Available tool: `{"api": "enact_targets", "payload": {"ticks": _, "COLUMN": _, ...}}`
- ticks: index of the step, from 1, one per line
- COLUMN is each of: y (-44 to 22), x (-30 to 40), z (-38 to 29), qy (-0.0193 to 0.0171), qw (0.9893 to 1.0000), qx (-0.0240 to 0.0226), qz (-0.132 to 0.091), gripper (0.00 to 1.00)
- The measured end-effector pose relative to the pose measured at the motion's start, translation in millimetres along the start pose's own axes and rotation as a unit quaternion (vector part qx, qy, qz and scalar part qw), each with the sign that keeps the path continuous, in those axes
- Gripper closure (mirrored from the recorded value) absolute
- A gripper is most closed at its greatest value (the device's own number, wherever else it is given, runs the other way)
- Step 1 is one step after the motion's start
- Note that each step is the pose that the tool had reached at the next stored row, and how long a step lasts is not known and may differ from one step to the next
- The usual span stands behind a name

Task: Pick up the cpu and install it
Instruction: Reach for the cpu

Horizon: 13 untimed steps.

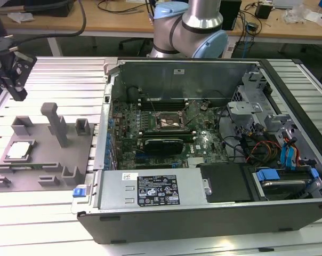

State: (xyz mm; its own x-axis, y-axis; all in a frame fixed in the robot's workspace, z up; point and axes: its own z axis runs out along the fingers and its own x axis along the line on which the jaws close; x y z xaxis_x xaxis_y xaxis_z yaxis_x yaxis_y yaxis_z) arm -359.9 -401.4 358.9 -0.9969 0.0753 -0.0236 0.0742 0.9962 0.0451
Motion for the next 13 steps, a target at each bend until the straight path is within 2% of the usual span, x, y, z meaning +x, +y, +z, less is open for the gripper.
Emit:
{"api": "enact_targets", "payload": {"ticks": 1, "y": -1.3, "x": 10.7, "z": 4.1, "qy": 0.0, "qw": 1.0, "qx": 0.0, "qz": 0.0, "gripper": 0.89}}
{"api": "enact_targets", "payload": {"ticks": 2, "y": -2.1, "x": 17.6, "z": 7.3, "qy": 0.0, "qw": 1.0, "qx": 0.0, "qz": 0.0, "gripper": 0.89}}
{"api": "enact_targets", "payload": {"ticks": 3, "y": -2.6, "x": 21.6, "z": 9.7, "qy": 0.0, "qw": 1.0, "qx": 0.0, "qz": 0.0, "gripper": 0.89}}
{"api": "enact_targets", "payload": {"ticks": 6, "y": -3.7, "x": 27.6, "z": 14.7, "qy": 0.0, "qw": 1.0, "qx": 0.0, "qz": 0.0, "gripper": 0.89}}
{"api": "enact_targets", "payload": {"ticks": 13, "y": -7.8, "x": 46.7, "z": 33.4, "qy": 0.0, "qw": 1.0, "qx": 0.0, "qz": 0.0, "gripper": 0.89}}
